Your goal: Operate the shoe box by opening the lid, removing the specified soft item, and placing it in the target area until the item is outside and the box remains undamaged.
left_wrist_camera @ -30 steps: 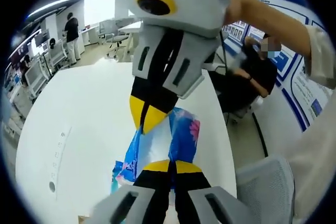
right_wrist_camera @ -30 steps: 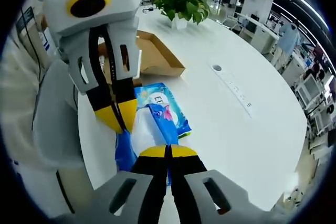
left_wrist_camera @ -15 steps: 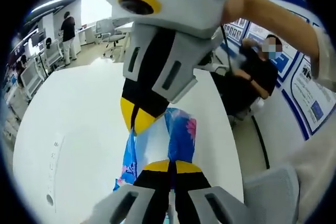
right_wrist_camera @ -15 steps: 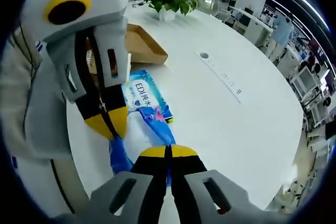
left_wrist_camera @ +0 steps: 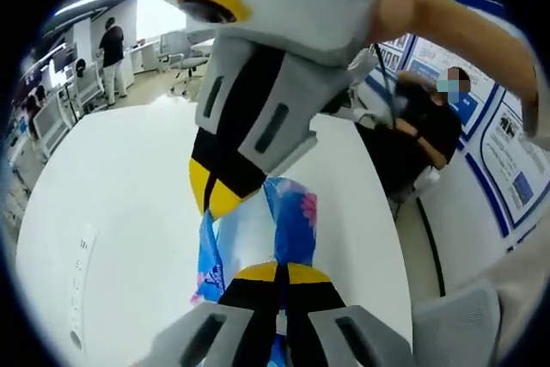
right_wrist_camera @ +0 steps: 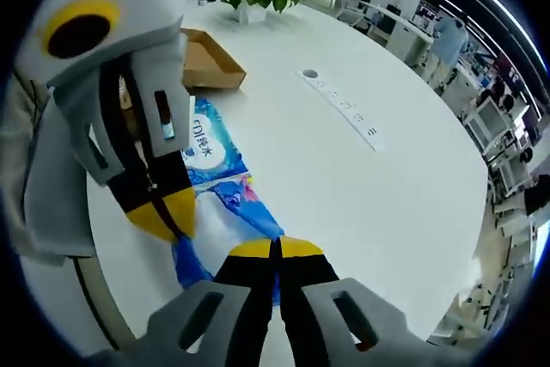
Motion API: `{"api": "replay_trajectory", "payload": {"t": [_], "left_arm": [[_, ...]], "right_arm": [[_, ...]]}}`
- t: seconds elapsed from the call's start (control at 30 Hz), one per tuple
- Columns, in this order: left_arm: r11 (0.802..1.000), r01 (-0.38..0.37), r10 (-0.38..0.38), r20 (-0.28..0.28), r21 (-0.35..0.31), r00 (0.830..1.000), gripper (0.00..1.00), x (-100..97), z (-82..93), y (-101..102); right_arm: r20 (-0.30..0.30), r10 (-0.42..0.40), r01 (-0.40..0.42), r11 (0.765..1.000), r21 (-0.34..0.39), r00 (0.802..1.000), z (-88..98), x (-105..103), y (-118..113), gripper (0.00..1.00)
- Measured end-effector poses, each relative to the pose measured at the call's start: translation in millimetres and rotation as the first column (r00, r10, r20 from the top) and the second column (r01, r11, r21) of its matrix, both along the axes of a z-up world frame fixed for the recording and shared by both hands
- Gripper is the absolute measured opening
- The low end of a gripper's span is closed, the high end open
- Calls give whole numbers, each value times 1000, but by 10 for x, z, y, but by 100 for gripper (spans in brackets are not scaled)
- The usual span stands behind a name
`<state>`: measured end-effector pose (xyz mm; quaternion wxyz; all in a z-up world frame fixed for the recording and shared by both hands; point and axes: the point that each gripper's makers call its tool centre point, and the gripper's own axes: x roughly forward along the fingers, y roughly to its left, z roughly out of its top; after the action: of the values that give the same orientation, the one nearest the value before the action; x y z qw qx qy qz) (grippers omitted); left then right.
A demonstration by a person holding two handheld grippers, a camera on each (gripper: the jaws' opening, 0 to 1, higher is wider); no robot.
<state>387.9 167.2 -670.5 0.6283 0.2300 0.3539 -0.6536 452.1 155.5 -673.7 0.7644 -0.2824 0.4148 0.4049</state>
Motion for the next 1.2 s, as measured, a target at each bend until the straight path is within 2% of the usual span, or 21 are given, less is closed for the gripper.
{"api": "replay_trajectory", "payload": {"t": [0.23, 0.77, 1.2], "left_arm": [[1000, 14, -14, -17, 19, 1000, 0, -8, -215, -69], [998, -51, 53, -97, 25, 994, 0, 10, -610, -152], [998, -55, 57, -104, 19, 993, 1, -29, -661, -173]], "right_arm": [[-8, -1, 1, 1000, -27, 1000, -212, 15, -86, 0], [32, 43, -40, 994, -107, 999, -608, 93, -138, 0], [22, 49, -46, 992, -121, 999, -668, 100, -135, 0]]}}
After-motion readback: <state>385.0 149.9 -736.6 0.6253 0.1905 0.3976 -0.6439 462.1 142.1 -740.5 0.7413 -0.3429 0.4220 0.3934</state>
